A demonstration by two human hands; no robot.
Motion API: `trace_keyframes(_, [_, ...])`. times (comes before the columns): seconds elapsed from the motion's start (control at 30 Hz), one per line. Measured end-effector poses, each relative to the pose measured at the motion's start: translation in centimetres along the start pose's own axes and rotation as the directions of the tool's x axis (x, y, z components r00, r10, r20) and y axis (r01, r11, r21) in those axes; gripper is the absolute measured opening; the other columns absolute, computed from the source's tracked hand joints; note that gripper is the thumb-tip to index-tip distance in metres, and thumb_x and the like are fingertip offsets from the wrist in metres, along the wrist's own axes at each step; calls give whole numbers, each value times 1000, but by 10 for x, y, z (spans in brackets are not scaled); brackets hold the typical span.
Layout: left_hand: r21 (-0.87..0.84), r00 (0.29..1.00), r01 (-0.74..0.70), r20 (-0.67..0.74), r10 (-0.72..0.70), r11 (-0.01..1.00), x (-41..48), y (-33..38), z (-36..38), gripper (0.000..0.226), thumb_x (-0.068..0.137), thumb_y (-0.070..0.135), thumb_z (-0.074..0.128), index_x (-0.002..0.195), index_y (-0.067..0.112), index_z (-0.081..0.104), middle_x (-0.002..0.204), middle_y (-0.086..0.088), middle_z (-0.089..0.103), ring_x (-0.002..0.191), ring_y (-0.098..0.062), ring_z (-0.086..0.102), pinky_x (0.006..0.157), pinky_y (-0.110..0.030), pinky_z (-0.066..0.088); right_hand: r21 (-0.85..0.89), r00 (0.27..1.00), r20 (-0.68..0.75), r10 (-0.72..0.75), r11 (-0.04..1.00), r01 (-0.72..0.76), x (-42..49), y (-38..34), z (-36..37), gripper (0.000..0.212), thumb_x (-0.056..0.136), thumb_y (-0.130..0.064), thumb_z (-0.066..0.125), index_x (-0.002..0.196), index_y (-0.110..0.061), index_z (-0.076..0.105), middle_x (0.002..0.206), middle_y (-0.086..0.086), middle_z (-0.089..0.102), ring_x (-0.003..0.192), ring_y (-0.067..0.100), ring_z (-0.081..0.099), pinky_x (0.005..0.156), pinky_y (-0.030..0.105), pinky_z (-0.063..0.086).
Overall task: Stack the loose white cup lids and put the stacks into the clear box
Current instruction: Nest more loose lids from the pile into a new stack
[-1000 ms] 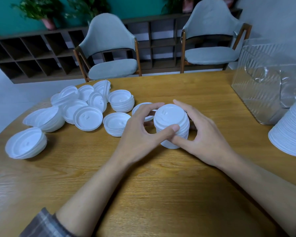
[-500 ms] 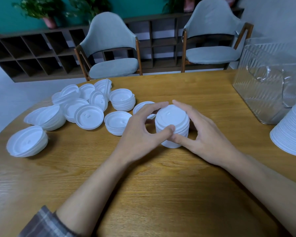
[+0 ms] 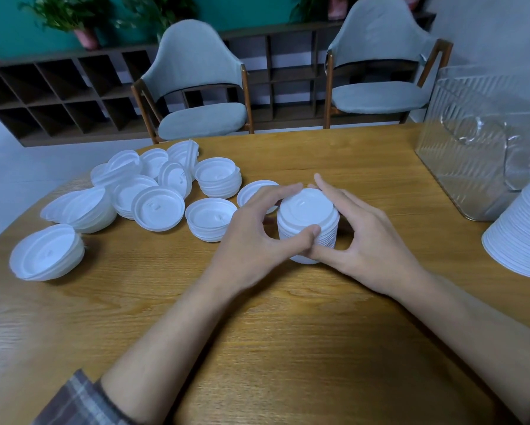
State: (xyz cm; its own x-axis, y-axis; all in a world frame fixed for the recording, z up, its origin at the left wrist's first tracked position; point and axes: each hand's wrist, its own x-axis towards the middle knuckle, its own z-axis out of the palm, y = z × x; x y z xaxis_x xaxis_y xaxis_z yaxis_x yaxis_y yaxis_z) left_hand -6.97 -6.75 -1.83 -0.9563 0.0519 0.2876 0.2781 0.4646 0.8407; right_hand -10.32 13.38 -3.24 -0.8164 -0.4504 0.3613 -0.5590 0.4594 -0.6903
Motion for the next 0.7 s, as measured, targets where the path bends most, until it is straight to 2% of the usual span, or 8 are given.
trace_keyframes(0.17, [49, 1000, -8, -18, 9, 999, 3, 2, -11, 62, 88, 60, 68, 143, 34, 61, 134, 21, 67, 130, 6, 56, 110, -25, 45, -25, 999, -28, -20, 1000, 19, 0, 0, 1, 94, 78, -58, 80, 159, -31, 40, 144, -19, 52, 131, -11, 44, 102, 3, 30])
trace_keyframes(0.23, [89, 990, -43, -130, 55, 995, 5, -1, -19, 48, 99, 52, 57, 139, 27, 65, 127, 17, 71, 124, 6, 59, 104, -18, 45, -33, 999, -50, -13, 999, 12, 0, 0, 1, 93, 77, -57, 82, 158, -30, 43, 142, -21, 53, 131, -14, 43, 102, 1, 28])
trace_keyframes(0.3, [269, 968, -68, -215, 128, 961, 7, -8, -23, 34, 103, 33, 61, 134, 21, 67, 122, 12, 73, 118, 0, 63, 101, -20, 46, -32, 998, -60, -7, 999, 5, 0, 0, 2, 94, 76, -59, 80, 157, -30, 44, 140, -23, 52, 129, -17, 42, 102, 0, 26])
trace_keyframes(0.4, [605, 976, -86, -107, 188, 791, 13, -22, -22, 39, 95, 16, 69, 134, 16, 68, 118, -1, 76, 112, -22, 68, 100, -34, 46, -45, 997, -80, -10, 999, 6, -1, 0, 3, 94, 76, -58, 81, 157, -28, 44, 140, -21, 54, 129, -16, 42, 103, 0, 26])
trace_keyframes(0.47, [713, 991, -66, -32, 127, 698, 18, -30, -21, 40, 94, 16, 70, 134, 16, 68, 109, -4, 78, 109, -28, 68, 110, -39, 38, -46, 996, -93, -5, 999, 0, -1, 0, 3, 92, 77, -54, 83, 157, -27, 45, 140, -20, 54, 129, -17, 43, 103, 0, 27])
trace_keyframes(0.57, [749, 996, -46, -18, 89, 661, 21, -36, -20, 30, 98, 15, 65, 126, 20, 73, 102, -1, 80, 105, -25, 71, 120, -40, 25, -42, 995, -100, -4, 999, 0, -1, 0, 3, 91, 77, -52, 84, 156, -26, 46, 140, -19, 54, 128, -16, 44, 103, 1, 28])
trace_keyframes(0.63, [723, 993, -60, -27, 115, 688, 21, -36, -19, 26, 98, 10, 65, 119, 20, 77, 99, -1, 80, 99, -26, 73, 116, -41, 33, -41, 995, -96, -3, 999, -1, -1, 0, 3, 91, 77, -52, 84, 156, -26, 46, 140, -20, 54, 128, -16, 43, 102, 0, 27])
trace_keyframes(0.7, [679, 991, -83, -19, 131, 729, 20, -32, -17, 29, 96, 8, 66, 120, 20, 77, 101, -2, 80, 97, -27, 74, 96, -44, 51, -46, 996, -90, -1, 999, -3, -1, 0, 2, 92, 77, -54, 83, 157, -28, 45, 141, -20, 53, 129, -15, 43, 103, 0, 27])
